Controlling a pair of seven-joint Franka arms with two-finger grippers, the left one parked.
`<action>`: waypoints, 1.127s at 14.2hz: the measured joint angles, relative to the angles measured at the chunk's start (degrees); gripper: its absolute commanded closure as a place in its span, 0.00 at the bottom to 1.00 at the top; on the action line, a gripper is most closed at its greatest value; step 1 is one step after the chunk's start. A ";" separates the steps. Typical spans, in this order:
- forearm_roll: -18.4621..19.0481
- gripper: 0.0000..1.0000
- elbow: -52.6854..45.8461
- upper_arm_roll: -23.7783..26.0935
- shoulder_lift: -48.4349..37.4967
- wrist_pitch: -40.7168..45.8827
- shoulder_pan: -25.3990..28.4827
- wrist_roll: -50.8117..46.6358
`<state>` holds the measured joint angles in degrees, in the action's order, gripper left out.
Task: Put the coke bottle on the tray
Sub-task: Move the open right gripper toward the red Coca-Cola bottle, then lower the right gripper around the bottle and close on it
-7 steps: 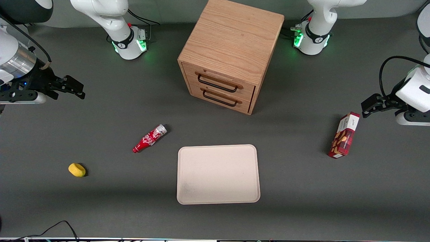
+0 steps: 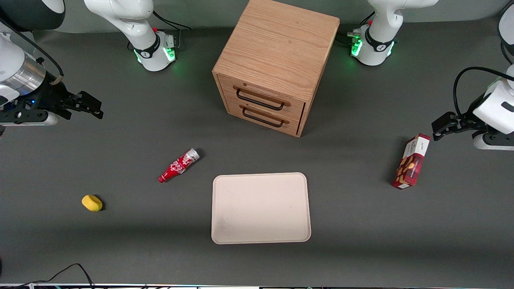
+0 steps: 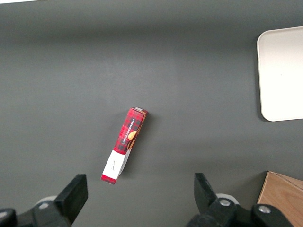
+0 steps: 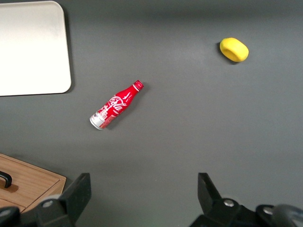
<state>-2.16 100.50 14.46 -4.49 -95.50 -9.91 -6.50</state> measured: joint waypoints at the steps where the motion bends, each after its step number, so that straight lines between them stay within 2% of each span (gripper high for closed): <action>1: 0.00 0.00 0.01 0.03 1.02 -0.35 0.02 -0.08; 4: -0.23 0.00 0.04 0.39 5.27 -4.14 0.98 -6.83; 9: 0.03 0.00 -0.09 3.98 15.59 -13.37 7.04 -36.03; 14: 6.54 0.00 -0.10 4.93 25.02 -18.15 9.51 -52.83; 16: 7.54 0.00 0.09 4.86 28.34 -20.43 9.49 -56.29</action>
<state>5.38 100.60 19.33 23.85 -115.93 -0.42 -62.79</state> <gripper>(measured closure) 0.000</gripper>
